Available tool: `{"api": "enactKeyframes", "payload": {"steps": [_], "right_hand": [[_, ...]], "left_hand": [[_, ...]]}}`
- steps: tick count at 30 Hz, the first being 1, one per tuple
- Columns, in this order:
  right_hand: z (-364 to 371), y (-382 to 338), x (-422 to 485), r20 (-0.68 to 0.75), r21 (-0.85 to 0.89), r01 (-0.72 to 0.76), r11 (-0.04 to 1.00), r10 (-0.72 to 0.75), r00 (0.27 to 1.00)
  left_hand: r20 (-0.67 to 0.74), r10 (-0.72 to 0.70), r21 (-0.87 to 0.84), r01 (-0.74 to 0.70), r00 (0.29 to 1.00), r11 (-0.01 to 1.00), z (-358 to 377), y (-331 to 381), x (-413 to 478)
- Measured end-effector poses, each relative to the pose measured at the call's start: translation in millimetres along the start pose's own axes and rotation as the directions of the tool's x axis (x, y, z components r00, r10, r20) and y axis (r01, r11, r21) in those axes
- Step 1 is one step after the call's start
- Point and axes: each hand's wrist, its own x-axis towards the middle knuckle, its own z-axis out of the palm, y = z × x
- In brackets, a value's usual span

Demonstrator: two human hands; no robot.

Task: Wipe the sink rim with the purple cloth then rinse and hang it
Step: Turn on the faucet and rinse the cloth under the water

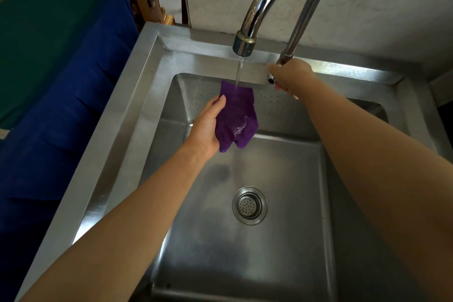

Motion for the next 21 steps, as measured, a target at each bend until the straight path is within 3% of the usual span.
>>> {"api": "enactKeyframes", "payload": {"steps": [3,5,7,9,12,15,17,21], "right_hand": [[-11,-5,-20,-0.036,0.024,-0.036,0.999,0.037,0.999],[-14,4,-40,-0.190,-0.038,0.000,0.999,-0.008,0.982],[-3,20,-67,-0.272,0.064,0.062,0.996,-0.042,0.961],[23,38,-89,-0.187,0.330,0.108,0.938,-0.047,0.981],[61,51,-99,-0.005,0.616,-0.008,0.787,0.014,1.000],[78,53,-97,0.188,0.764,-0.148,0.628,0.003,0.982],[84,53,-96,0.226,0.826,-0.168,0.538,-0.042,0.973],[80,48,-93,0.183,0.826,-0.098,0.555,-0.099,0.978]], "left_hand": [[-0.004,-0.005,0.034,0.005,1.000,0.999,-2,-1,1],[-0.008,-0.006,0.039,0.007,1.000,0.999,-2,0,0],[0.007,-0.014,0.005,0.014,1.000,1.000,0,2,1],[0.016,-0.018,-0.047,0.018,1.000,0.999,5,3,1],[0.022,-0.033,-0.088,0.034,0.999,0.996,8,0,-1],[0.030,-0.058,-0.053,0.060,0.998,0.997,5,-1,-4],[0.056,-0.077,-0.036,0.079,0.995,0.996,0,3,-6],[0.018,-0.186,0.111,0.183,0.982,0.977,-13,17,-5]]}}
